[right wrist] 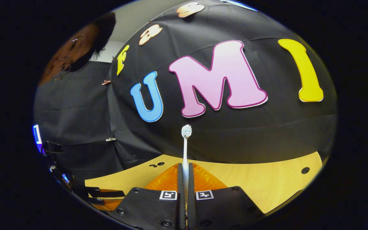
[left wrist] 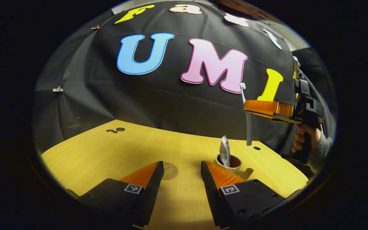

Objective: Put the toothbrush and toothpaste on the desktop into the cup, then pick up the cup and place it on the coaster on the desktop.

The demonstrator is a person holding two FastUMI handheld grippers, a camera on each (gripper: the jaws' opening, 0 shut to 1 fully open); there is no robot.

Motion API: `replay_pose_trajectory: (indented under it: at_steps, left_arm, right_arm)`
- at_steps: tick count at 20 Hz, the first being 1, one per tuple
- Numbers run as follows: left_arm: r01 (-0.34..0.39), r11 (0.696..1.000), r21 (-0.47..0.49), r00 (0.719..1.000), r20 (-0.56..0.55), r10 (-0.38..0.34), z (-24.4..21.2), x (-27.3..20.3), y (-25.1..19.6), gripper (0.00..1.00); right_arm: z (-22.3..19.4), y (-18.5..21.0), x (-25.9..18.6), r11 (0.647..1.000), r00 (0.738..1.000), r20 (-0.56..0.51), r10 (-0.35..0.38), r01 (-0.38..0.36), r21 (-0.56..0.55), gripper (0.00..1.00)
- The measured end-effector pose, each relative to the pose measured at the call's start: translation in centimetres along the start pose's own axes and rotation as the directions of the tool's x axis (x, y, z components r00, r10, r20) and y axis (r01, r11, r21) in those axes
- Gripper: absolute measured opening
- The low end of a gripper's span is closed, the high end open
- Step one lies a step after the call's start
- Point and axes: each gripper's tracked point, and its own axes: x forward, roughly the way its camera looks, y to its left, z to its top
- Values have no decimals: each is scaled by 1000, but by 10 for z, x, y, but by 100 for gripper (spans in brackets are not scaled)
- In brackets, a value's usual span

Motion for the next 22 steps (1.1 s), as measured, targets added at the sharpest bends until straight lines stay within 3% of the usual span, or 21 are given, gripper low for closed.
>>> replay_pose_trajectory:
  at_steps: [4, 7, 14, 22]
  left_arm:
    - [-15, 1000, 9, 1000, -17, 15, -14, -1, 10, 74]
    - [-12, 1000, 9, 999, -33, 12, -28, 3, 8, 74]
    - [-3, 1000, 6, 1000, -28, 3, -32, 5, -1, 74]
    - [-5, 1000, -8, 1000, -31, 4, -36, 1, 2, 74]
  right_arm:
    - [-23, 17, 9, 995, 998, -23, 60, -62, -82, 7]
    - [-40, 14, 12, 988, 997, -44, 61, -67, -141, 7]
    - [-82, -21, 9, 997, 996, -89, -21, 14, -81, 6]
    - [-119, -36, 11, 996, 990, -133, -54, 45, -71, 7]
